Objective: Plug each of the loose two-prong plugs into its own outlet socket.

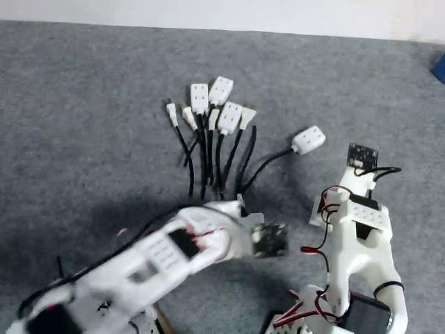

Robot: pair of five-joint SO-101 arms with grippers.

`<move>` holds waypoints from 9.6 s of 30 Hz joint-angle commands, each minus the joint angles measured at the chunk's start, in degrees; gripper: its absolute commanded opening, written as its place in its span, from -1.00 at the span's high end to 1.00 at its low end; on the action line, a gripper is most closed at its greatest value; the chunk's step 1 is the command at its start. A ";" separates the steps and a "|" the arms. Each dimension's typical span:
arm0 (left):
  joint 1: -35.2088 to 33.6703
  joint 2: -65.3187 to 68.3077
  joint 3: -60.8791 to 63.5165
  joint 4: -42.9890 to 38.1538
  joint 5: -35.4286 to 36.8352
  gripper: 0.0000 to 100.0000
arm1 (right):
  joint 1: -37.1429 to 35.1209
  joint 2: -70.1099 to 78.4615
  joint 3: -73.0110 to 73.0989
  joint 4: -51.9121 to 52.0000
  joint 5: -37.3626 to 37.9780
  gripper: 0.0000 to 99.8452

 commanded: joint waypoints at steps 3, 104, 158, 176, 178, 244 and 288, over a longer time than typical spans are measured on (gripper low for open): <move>0.22 16.13 -10.59 -2.11 0.26 0.53 | -0.66 -0.75 -0.13 -1.10 0.79 0.28; -91.38 60.88 -97.19 21.63 -2.90 0.77 | -2.07 -0.40 -0.04 -1.27 0.79 0.28; -23.52 66.51 -110.90 76.31 32.97 0.62 | -2.33 -0.22 -0.48 -1.27 0.70 0.28; -19.38 73.10 -110.90 73.23 32.79 0.61 | -4.70 -0.13 0.75 -4.44 0.44 0.28; -19.47 73.10 -110.81 73.23 32.79 0.61 | -4.70 -0.13 0.75 -4.44 0.44 0.28; -1.54 91.12 -135.87 44.40 21.01 0.36 | 13.14 68.53 -103.34 46.20 -7.38 0.28; -9.71 100.00 -140.44 26.55 28.84 0.44 | 4.26 69.23 -99.47 46.29 -6.86 0.28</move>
